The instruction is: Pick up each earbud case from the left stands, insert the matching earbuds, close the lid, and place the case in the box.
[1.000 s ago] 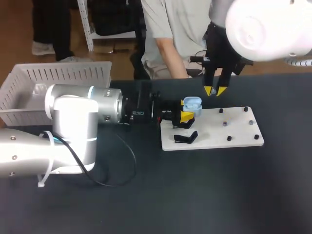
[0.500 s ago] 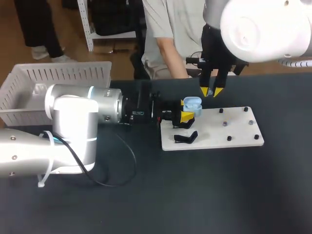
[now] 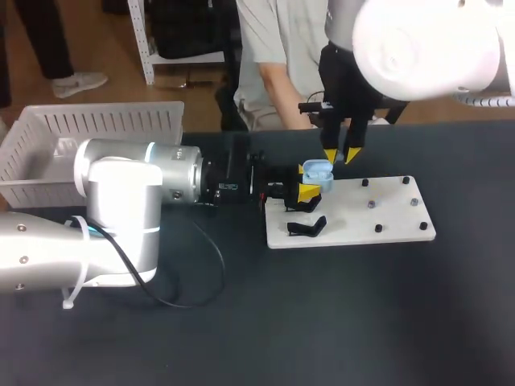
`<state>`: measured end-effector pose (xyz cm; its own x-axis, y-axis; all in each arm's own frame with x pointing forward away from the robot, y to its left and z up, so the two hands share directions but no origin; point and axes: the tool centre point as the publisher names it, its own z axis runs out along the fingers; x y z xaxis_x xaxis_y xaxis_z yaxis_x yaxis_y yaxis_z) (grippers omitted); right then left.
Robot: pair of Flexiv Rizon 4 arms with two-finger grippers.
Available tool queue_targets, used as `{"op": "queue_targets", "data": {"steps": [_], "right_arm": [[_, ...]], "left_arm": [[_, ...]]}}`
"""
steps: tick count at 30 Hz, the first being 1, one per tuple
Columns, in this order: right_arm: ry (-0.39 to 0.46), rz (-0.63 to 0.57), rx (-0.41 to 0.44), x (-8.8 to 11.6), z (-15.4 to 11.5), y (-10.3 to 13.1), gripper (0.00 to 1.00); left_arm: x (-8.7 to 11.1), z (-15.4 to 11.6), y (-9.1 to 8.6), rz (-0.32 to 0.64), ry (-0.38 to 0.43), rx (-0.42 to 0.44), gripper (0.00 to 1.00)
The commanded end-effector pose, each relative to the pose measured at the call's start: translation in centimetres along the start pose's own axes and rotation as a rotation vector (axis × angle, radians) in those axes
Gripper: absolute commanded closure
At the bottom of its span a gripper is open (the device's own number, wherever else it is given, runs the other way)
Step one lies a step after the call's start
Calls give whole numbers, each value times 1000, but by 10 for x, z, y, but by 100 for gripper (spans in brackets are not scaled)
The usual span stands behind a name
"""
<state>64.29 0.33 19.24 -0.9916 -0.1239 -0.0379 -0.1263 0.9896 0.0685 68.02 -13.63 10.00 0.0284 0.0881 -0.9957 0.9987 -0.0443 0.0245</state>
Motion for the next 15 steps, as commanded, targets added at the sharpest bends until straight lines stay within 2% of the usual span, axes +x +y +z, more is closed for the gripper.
{"op": "queue_targets", "data": {"steps": [1,15], "right_arm": [[32,-47,19,-7,3,7,100],[38,-222,80,-6,17,24,100]], "left_arm": [[1,0,-1,4,-3,-7,100],[1,0,-1,4,-3,-7,100]]}}
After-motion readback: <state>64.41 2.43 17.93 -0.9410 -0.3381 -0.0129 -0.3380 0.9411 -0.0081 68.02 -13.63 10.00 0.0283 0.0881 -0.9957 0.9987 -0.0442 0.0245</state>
